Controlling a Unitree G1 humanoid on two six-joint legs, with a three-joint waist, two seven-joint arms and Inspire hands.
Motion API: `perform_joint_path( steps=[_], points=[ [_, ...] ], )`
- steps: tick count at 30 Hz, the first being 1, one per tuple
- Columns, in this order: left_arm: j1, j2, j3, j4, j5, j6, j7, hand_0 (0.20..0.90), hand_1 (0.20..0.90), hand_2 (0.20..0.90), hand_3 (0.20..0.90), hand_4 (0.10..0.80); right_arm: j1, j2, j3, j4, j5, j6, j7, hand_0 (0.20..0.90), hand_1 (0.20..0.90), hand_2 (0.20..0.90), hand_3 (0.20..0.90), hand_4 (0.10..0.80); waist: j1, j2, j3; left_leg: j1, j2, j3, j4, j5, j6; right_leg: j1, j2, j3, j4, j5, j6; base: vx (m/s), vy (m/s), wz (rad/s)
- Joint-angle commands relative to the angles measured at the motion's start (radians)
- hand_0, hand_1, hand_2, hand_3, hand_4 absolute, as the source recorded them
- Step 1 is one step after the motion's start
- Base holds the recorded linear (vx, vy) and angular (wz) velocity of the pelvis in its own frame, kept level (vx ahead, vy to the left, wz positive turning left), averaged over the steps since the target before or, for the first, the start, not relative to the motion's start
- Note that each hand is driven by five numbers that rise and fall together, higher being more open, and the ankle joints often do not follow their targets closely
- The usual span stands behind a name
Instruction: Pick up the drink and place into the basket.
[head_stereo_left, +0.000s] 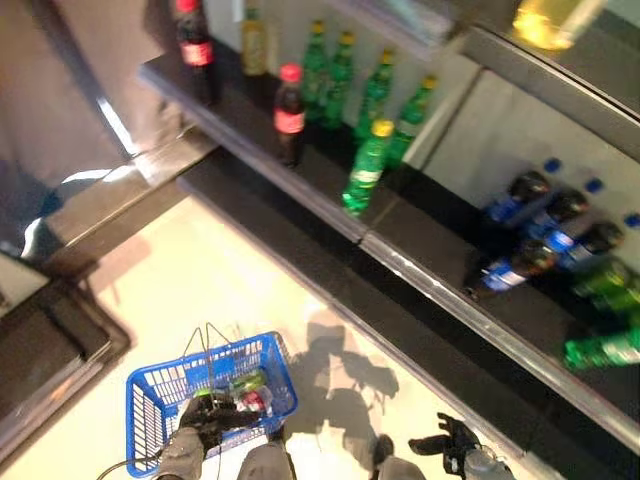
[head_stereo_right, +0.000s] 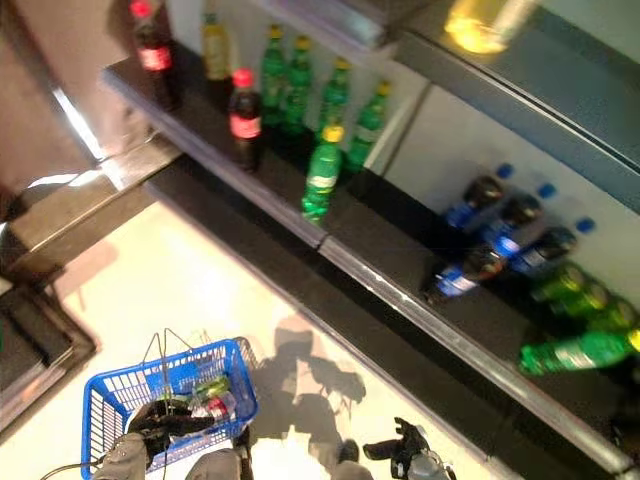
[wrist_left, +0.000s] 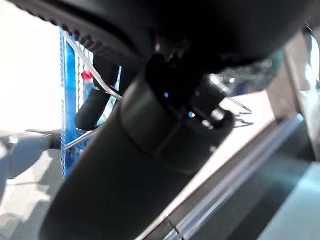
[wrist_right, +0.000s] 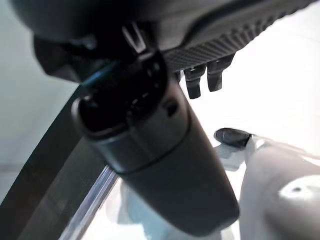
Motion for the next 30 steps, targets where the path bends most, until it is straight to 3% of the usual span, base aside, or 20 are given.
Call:
perform_joint_path(
  steps=[1, 2, 3, 5, 7, 8, 10, 11, 14, 20, 30],
  points=[
    [-0.072, 0.051, 0.069, -0.083, -0.040, -0.106, 0.006, 0.300, 0.300, 0.300, 0.200, 0.100, -0.031, -0.074, -0.032, 0.008, 0.003, 0.022, -0.003, 0.900, 0.900, 0.900, 0.900, 0.800, 0.006, 0.017, -0.064, -0.082, 0.085, -0.265, 0.164, -0.088, -0.073, 0.004, -0.019, 0.026, -0.068, 0.183, 0.054, -0.133, -0.422, -1.06],
    [-0.074, 0.056, 0.069, -0.081, -0.040, -0.108, 0.004, 0.300, 0.300, 0.300, 0.200, 0.100, -0.036, -0.073, -0.030, 0.009, 0.009, 0.027, 0.002, 0.900, 0.900, 0.900, 0.900, 0.800, 0.004, 0.013, -0.062, -0.085, 0.116, -0.269, 0.179, -0.080, -0.090, 0.010, -0.004, 0.033, -0.085, 0.169, 0.055, -0.163, -0.394, -1.20],
    [-0.075, 0.057, 0.070, -0.080, -0.040, -0.110, 0.003, 0.300, 0.300, 0.300, 0.200, 0.100, -0.037, -0.072, -0.029, 0.008, 0.011, 0.028, 0.004, 0.900, 0.900, 0.900, 0.900, 0.800, 0.003, 0.010, -0.059, -0.096, 0.123, -0.258, 0.186, -0.060, -0.087, 0.000, -0.003, 0.030, -0.083, 0.175, 0.043, -0.130, -0.395, -1.22],
    [-0.077, 0.056, 0.073, -0.080, -0.033, -0.109, 0.003, 0.300, 0.300, 0.300, 0.200, 0.100, -0.033, -0.068, -0.024, 0.002, 0.017, 0.041, 0.010, 0.900, 0.900, 0.900, 0.900, 0.800, -0.007, 0.010, -0.058, -0.097, 0.174, -0.273, 0.191, -0.042, -0.114, 0.006, 0.031, 0.067, -0.085, 0.134, 0.041, -0.048, -0.287, -0.94],
    [-0.074, 0.052, 0.075, -0.078, -0.044, -0.109, 0.013, 0.300, 0.300, 0.300, 0.200, 0.100, -0.029, -0.065, -0.018, -0.001, 0.010, 0.049, 0.015, 0.900, 0.900, 0.900, 0.900, 0.800, -0.016, 0.011, -0.064, -0.088, 0.204, -0.291, 0.168, -0.012, -0.132, 0.008, 0.062, 0.097, -0.086, 0.099, 0.038, -0.008, -0.256, -0.55],
    [-0.051, 0.036, 0.092, -0.066, -0.096, -0.118, 0.006, 0.300, 0.300, 0.300, 0.200, 0.100, -0.022, -0.068, -0.005, 0.009, -0.018, 0.048, 0.020, 0.900, 0.900, 0.900, 0.900, 0.800, -0.007, 0.014, -0.068, -0.063, 0.197, -0.364, 0.129, -0.004, -0.138, 0.037, 0.095, 0.136, -0.104, 0.059, 0.043, -0.017, -0.239, -0.37],
    [-0.008, -0.003, 0.115, -0.057, -0.107, -0.144, -0.006, 0.300, 0.300, 0.300, 0.200, 0.100, -0.025, -0.081, 0.002, 0.014, -0.054, 0.054, 0.017, 0.900, 0.900, 0.900, 0.900, 0.800, 0.020, 0.021, -0.078, -0.025, 0.151, -0.456, 0.095, -0.021, -0.128, 0.050, 0.104, 0.167, -0.123, 0.051, 0.037, -0.002, -0.110, -0.66],
    [0.002, -0.016, 0.119, -0.053, -0.102, -0.150, -0.014, 0.300, 0.300, 0.300, 0.200, 0.100, -0.027, -0.086, -0.001, 0.016, -0.052, 0.062, 0.012, 0.900, 0.900, 0.900, 0.900, 0.800, 0.021, 0.026, -0.087, -0.019, 0.143, -0.463, 0.086, -0.022, -0.127, 0.045, 0.103, 0.174, -0.125, 0.052, 0.034, 0.076, 0.039, -1.37],
    [0.027, -0.060, 0.089, -0.048, -0.058, -0.157, -0.054, 0.300, 0.300, 0.300, 0.200, 0.100, 0.001, -0.101, -0.063, 0.046, -0.007, 0.056, -0.030, 0.900, 0.900, 0.900, 0.900, 0.800, -0.002, 0.068, -0.099, 0.021, 0.137, -0.440, 0.059, -0.010, -0.143, 0.064, 0.096, 0.172, -0.123, 0.040, 0.020, 0.076, 0.091, -0.62],
    [0.033, -0.057, 0.081, -0.031, -0.055, -0.172, -0.065, 0.300, 0.300, 0.300, 0.200, 0.100, 0.035, -0.092, -0.101, 0.062, -0.025, 0.012, -0.024, 0.900, 0.900, 0.900, 0.900, 0.800, -0.041, 0.101, -0.113, 0.079, 0.120, -0.429, 0.032, -0.027, -0.141, 0.086, 0.079, 0.181, -0.112, 0.026, 0.027, 0.083, 0.042, 0.03],
    [0.044, -0.051, 0.090, -0.011, -0.042, -0.162, -0.061, 0.300, 0.300, 0.300, 0.200, 0.100, 0.072, -0.086, -0.107, 0.064, -0.042, 0.015, -0.010, 0.900, 0.900, 0.900, 0.900, 0.800, -0.057, 0.110, -0.118, 0.123, 0.108, -0.421, 0.002, -0.037, -0.132, 0.097, 0.068, 0.181, -0.111, 0.030, 0.035, 0.063, 0.021, -0.02]
  ],
)
